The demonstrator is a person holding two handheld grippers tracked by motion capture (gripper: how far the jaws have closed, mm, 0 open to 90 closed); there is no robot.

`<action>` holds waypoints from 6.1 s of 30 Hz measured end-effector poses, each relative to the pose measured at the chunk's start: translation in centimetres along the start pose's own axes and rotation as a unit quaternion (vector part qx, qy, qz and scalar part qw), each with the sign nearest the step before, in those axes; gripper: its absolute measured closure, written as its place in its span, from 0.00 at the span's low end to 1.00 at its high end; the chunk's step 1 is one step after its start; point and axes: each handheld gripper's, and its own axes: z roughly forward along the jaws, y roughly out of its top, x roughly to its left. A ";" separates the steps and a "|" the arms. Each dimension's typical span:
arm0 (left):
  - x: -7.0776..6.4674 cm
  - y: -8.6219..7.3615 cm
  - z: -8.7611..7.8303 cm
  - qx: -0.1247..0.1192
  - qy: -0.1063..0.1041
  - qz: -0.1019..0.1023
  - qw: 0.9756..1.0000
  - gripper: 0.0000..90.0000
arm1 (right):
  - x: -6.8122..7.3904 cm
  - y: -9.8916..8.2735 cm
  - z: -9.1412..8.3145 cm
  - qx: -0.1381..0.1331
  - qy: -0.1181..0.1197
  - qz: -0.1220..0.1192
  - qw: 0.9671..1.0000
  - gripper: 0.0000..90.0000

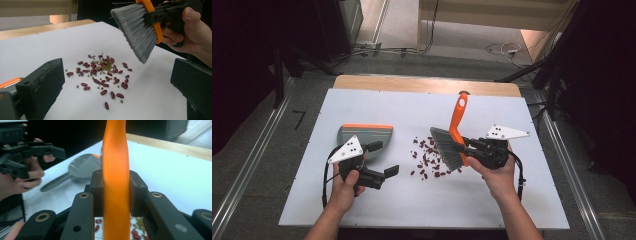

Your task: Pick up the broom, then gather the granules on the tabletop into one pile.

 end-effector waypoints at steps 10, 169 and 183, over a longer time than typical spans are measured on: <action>0.2 -0.6 -1.6 -0.001 0.030 0.015 0.999 0.00 | -1.0 0.1 -0.7 0.013 -0.056 0.004 0.998 0.77; 1.7 -4.0 -4.4 0.012 0.059 -0.008 0.998 0.01 | 1.9 0.7 14.6 0.336 -0.022 -0.382 0.861 0.75; 1.6 -4.0 -4.3 0.014 0.058 -0.007 0.998 0.01 | 2.5 0.0 13.1 0.337 0.017 -0.400 0.852 0.75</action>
